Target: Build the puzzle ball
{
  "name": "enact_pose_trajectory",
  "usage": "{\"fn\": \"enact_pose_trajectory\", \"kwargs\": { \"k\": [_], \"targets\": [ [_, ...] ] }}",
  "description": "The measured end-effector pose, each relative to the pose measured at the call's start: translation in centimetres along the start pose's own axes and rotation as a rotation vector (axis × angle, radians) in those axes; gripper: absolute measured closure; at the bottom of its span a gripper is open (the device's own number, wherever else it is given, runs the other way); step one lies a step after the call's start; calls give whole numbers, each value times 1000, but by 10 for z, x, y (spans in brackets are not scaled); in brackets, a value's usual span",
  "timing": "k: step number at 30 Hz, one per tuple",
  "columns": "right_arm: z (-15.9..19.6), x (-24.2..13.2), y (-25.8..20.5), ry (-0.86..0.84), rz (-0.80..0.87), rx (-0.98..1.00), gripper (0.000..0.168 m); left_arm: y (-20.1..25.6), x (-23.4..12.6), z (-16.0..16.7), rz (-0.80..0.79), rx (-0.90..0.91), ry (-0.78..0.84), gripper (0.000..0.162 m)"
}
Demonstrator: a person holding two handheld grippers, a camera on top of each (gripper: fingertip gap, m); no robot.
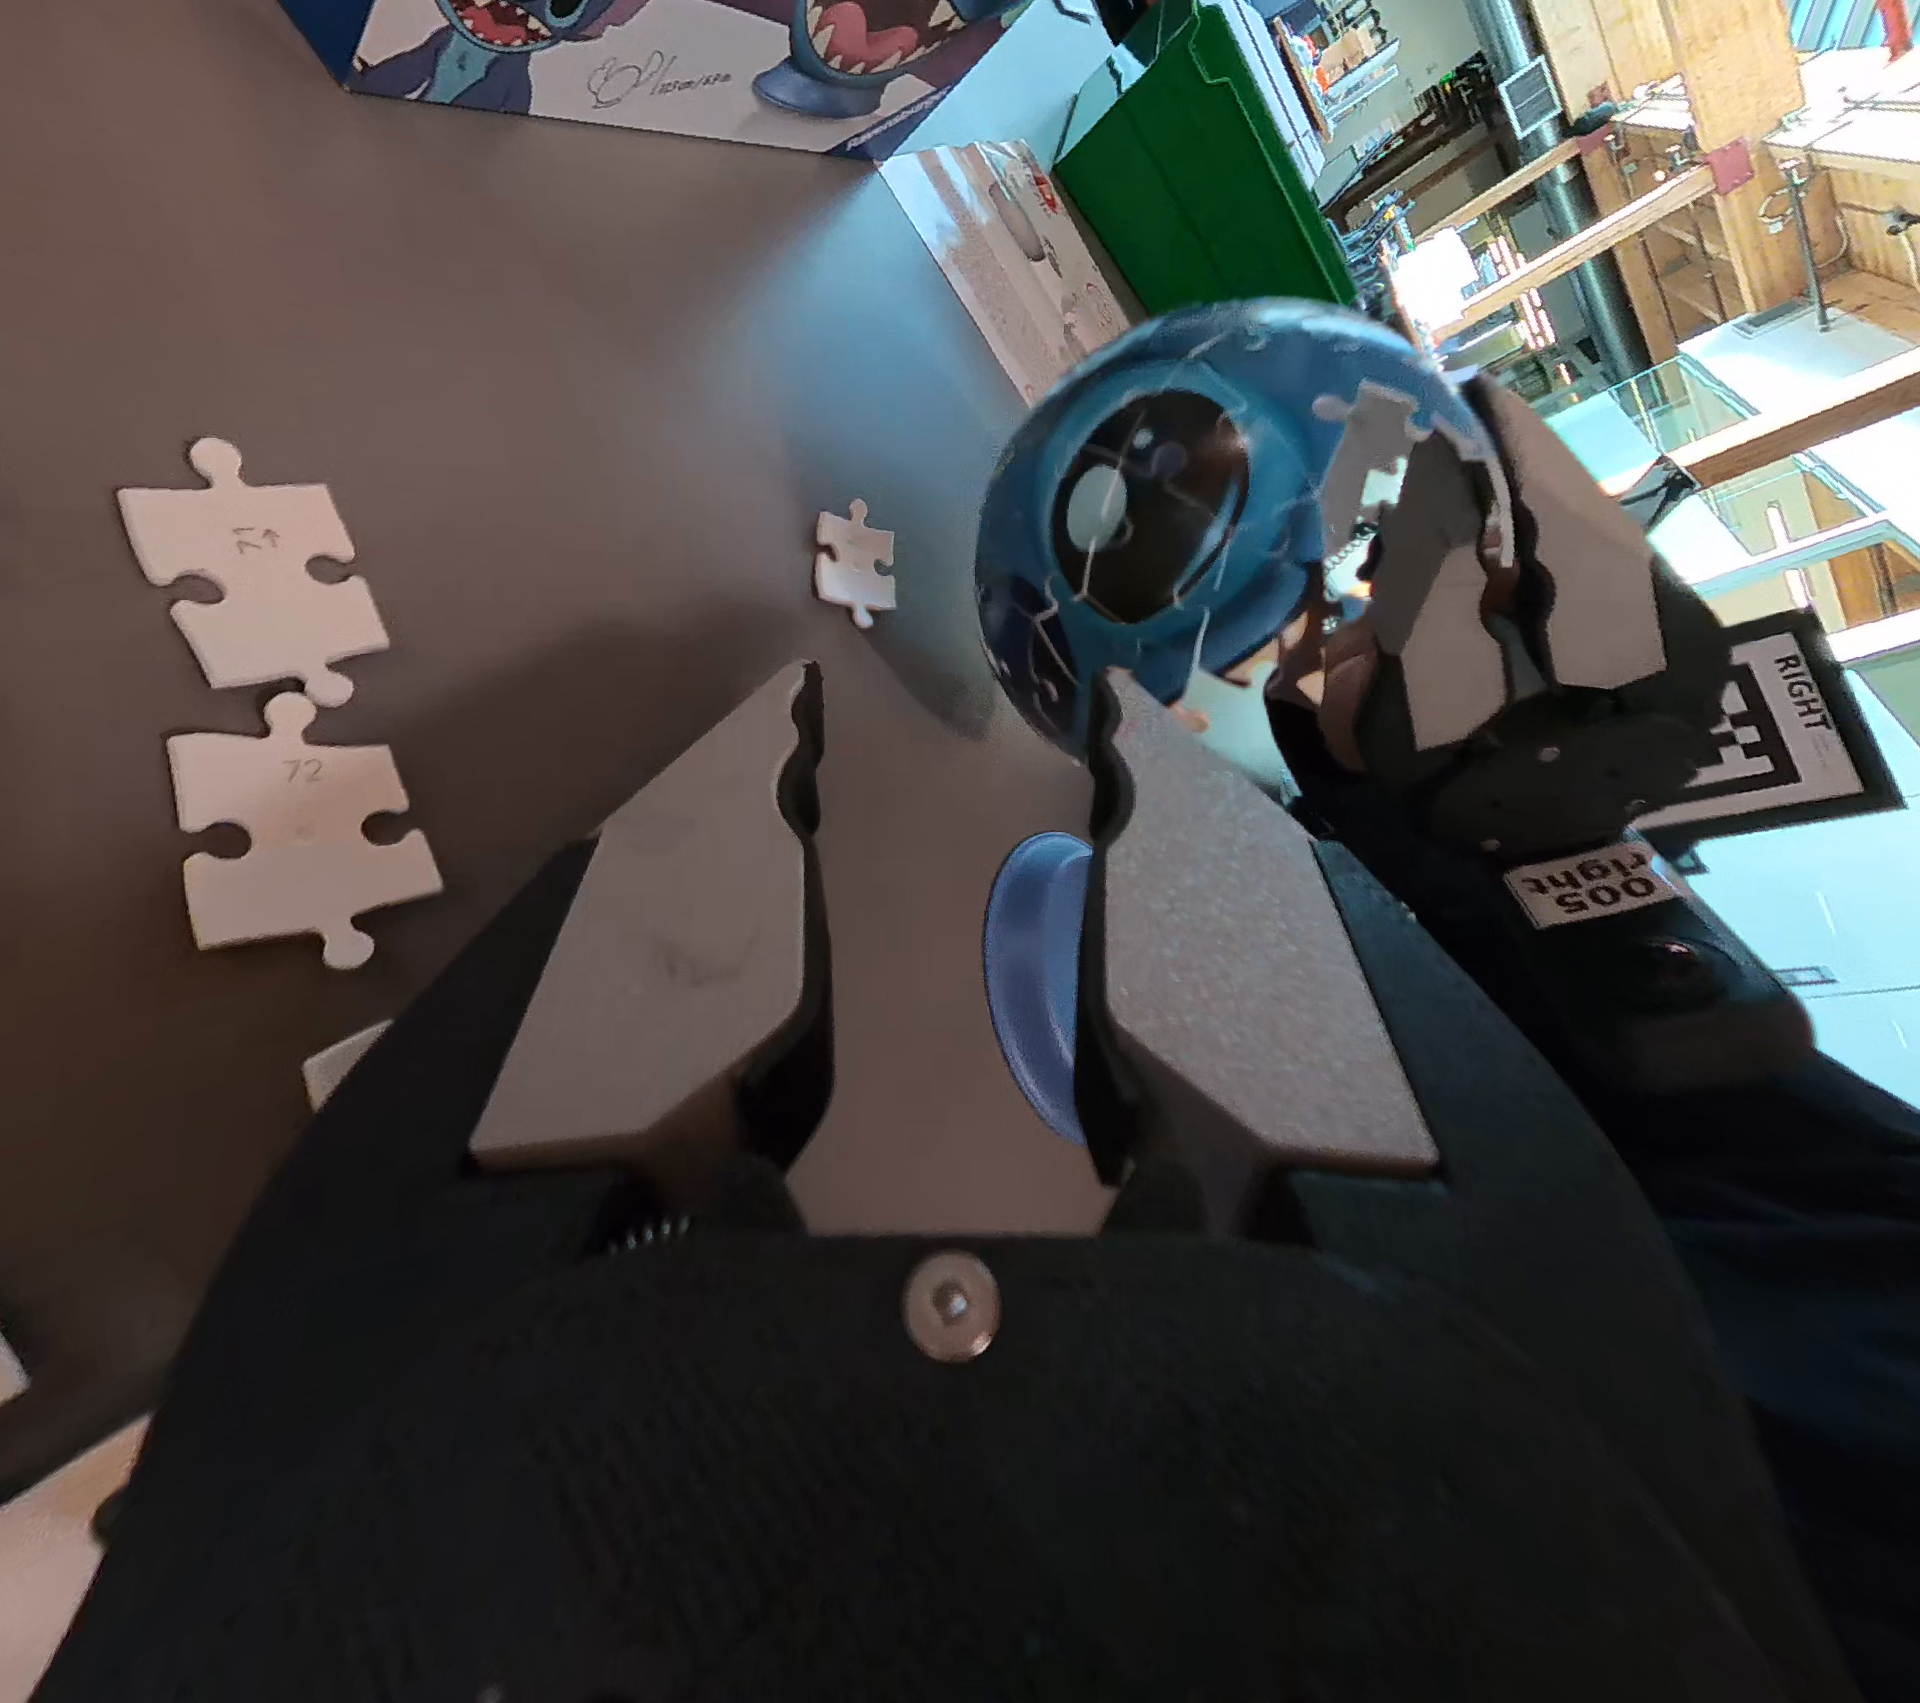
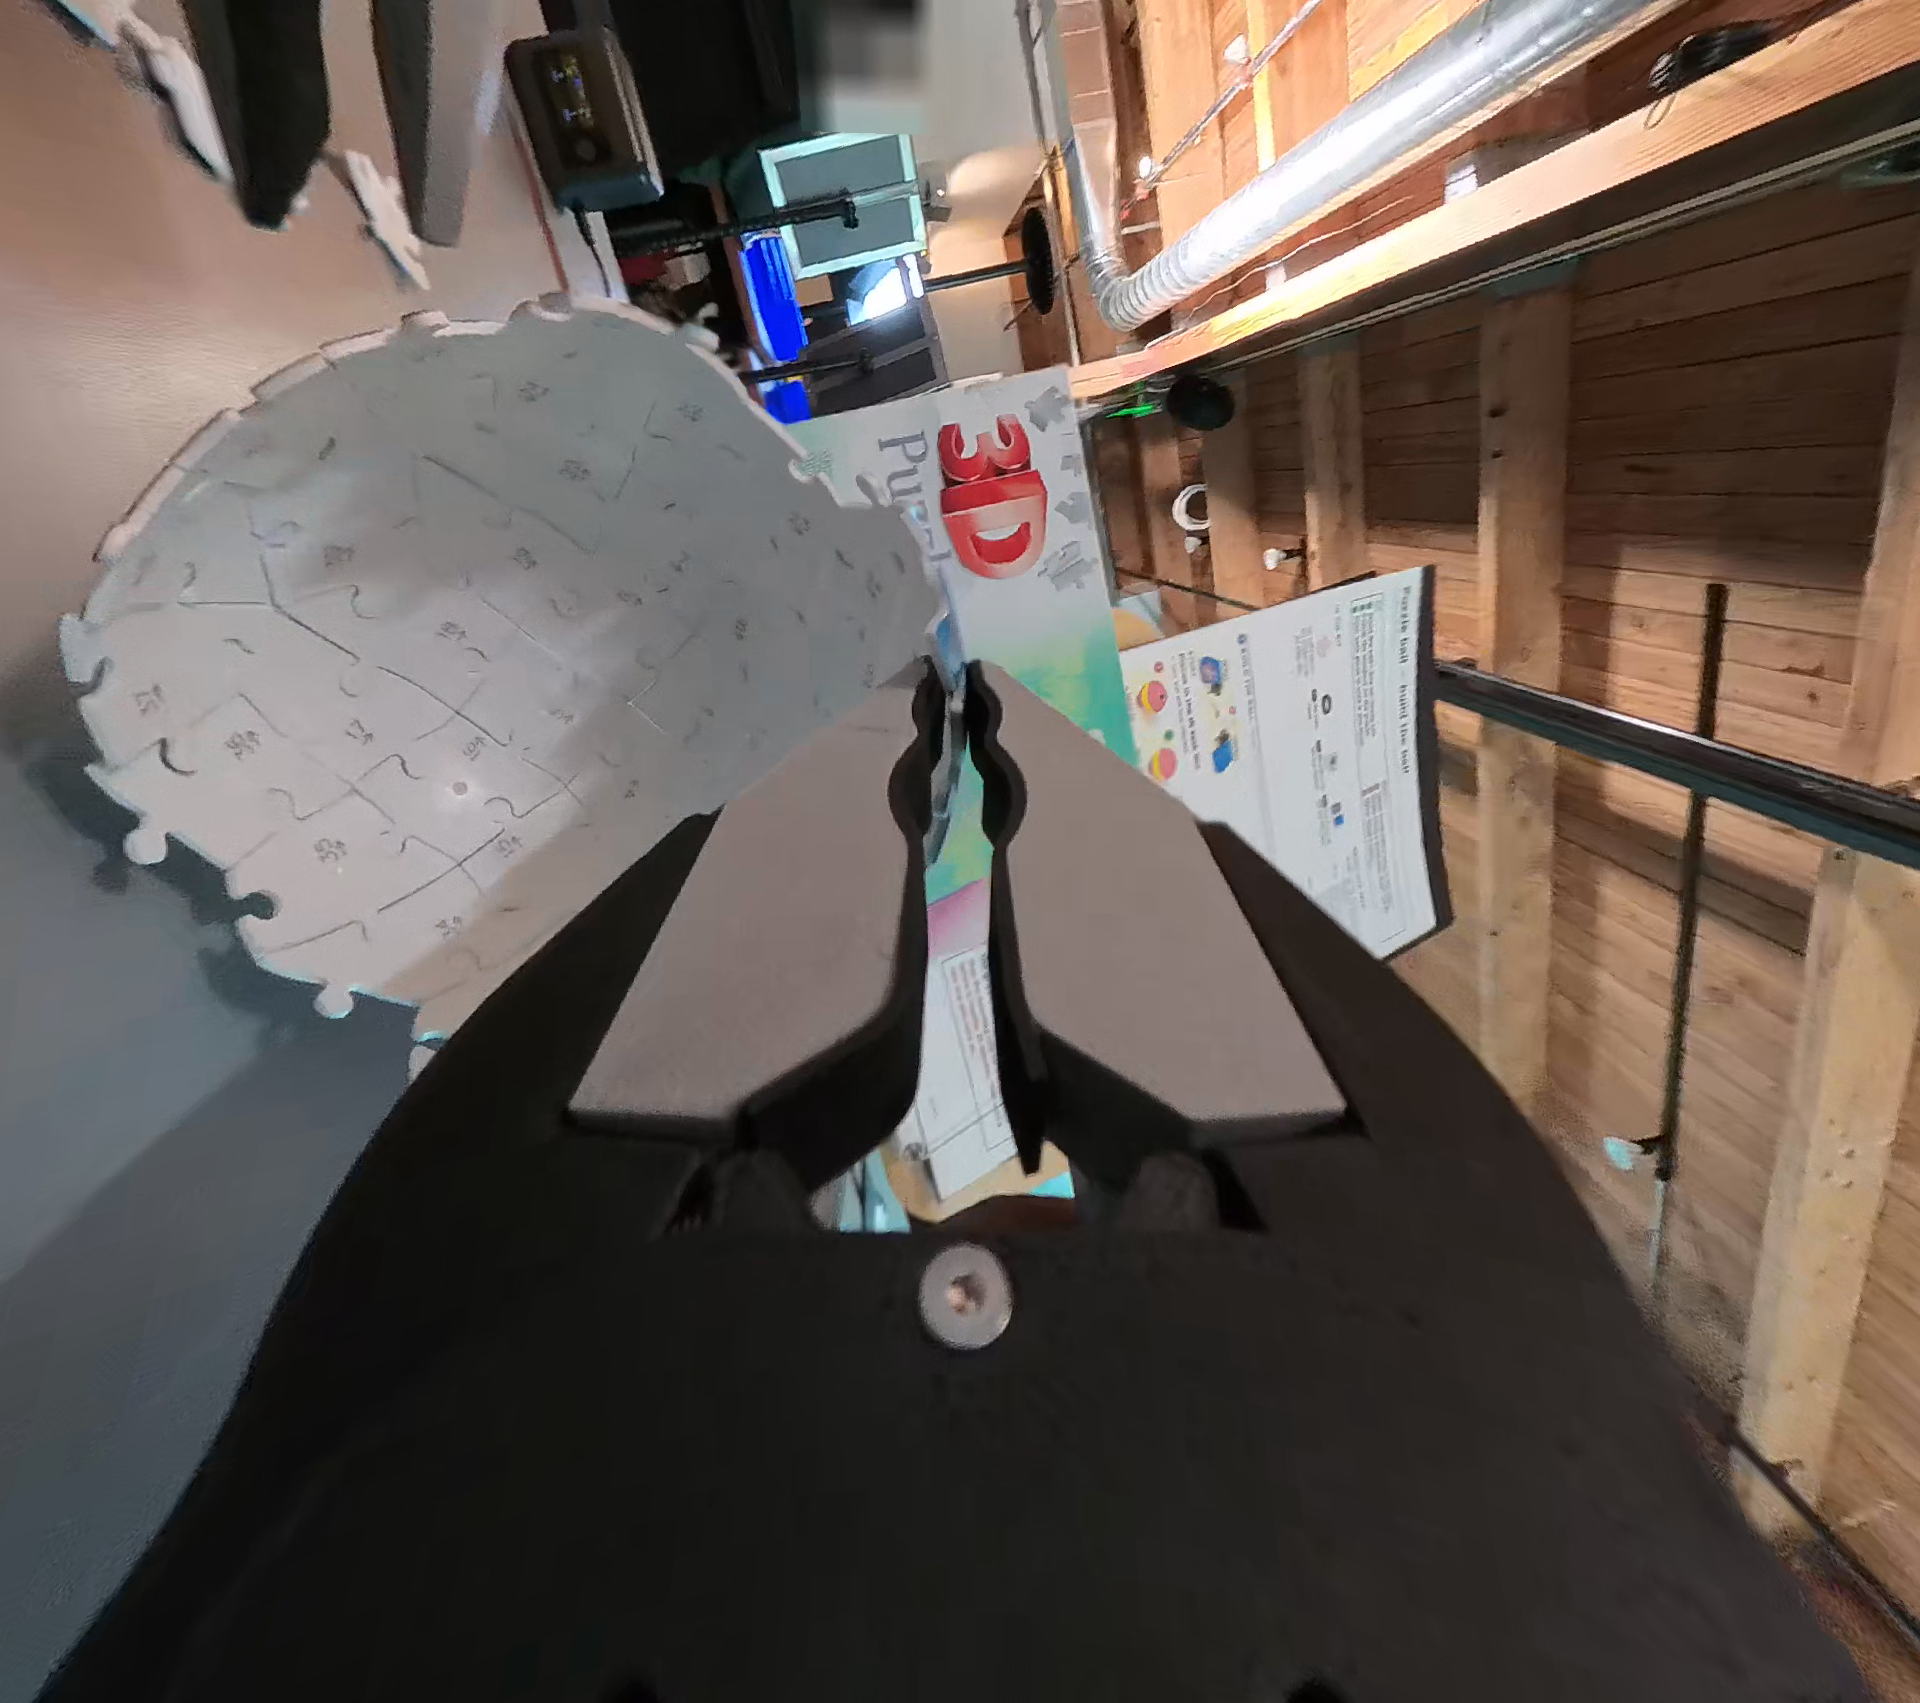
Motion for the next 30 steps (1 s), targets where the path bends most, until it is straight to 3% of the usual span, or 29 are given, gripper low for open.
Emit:
{"fn": "enact_pose_trajectory", "kwargs": {
  "k": [12, 26, 30],
  "targets": [
    [31, 5, -11, -132, -196, 194, 168, 23, 30, -26, 29, 72, -46, 113],
    [84, 36, -29, -281, -498, 593, 168, 33, 71, -57, 112, 56, -77, 115],
    [87, 38, -34, -294, -595, 648, 159, 30, 70, -58, 121, 46, -74, 115]
  ]
}}
Point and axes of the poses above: each gripper's, where its closed fingertips meet, x out along the fingers, z out of its underside, y = z × x across the jaws, the point moved 1 cm from there along -x, back along the fingers, and after that the axes turned 1 degree about x, right-handed, at the moved point
